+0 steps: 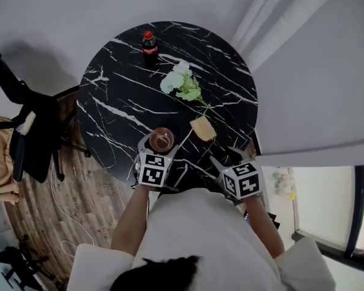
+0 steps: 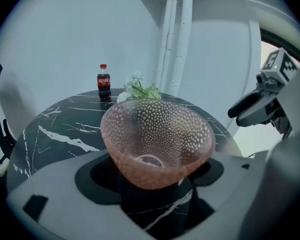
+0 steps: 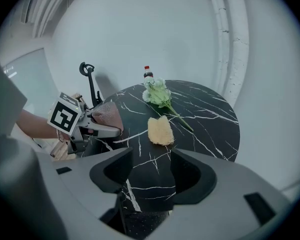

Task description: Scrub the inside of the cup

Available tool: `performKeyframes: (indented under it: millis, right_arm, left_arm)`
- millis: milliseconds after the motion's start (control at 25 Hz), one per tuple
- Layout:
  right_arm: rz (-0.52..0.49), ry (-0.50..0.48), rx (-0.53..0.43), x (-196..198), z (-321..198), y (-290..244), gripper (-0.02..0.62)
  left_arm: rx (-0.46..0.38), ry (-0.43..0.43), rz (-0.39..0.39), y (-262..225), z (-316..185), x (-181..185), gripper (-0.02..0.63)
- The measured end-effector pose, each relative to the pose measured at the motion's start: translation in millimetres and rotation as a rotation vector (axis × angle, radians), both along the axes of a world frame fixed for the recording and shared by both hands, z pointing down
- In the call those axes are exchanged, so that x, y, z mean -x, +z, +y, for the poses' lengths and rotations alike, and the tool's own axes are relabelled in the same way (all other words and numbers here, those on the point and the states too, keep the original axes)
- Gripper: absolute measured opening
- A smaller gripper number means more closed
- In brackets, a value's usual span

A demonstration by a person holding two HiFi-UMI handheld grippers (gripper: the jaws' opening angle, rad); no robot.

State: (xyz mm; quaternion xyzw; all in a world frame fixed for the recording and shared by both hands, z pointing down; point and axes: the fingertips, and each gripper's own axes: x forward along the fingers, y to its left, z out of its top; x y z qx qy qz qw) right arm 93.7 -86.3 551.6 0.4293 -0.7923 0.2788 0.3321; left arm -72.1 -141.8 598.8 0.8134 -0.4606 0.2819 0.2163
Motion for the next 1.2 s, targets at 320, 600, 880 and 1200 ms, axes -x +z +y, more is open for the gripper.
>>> performKeyframes:
  millis: [320,600,880,1200]
  right_arm:
    - [0.002,0.012,0.017,-8,-6,6,0.221]
    - [-0.046,0.011,-0.019,-5,-18,0,0.221]
    - [-0.09,-0.03,-0.039,6,-27,-7,0.221]
    - [-0.115,-0.071,-0.063,13,-33,-18,0.221]
  left_arm:
    - [0.009,0.032,0.043,-6,2,1,0.4]
    - [0.01,-0.028,0.119,-19,11,5,0.403]
    - [-0.044,-0.11,0.202,-44,37,26,0.402]
    - [-0.145,-0.093,0.19,-86,48,52,0.402]
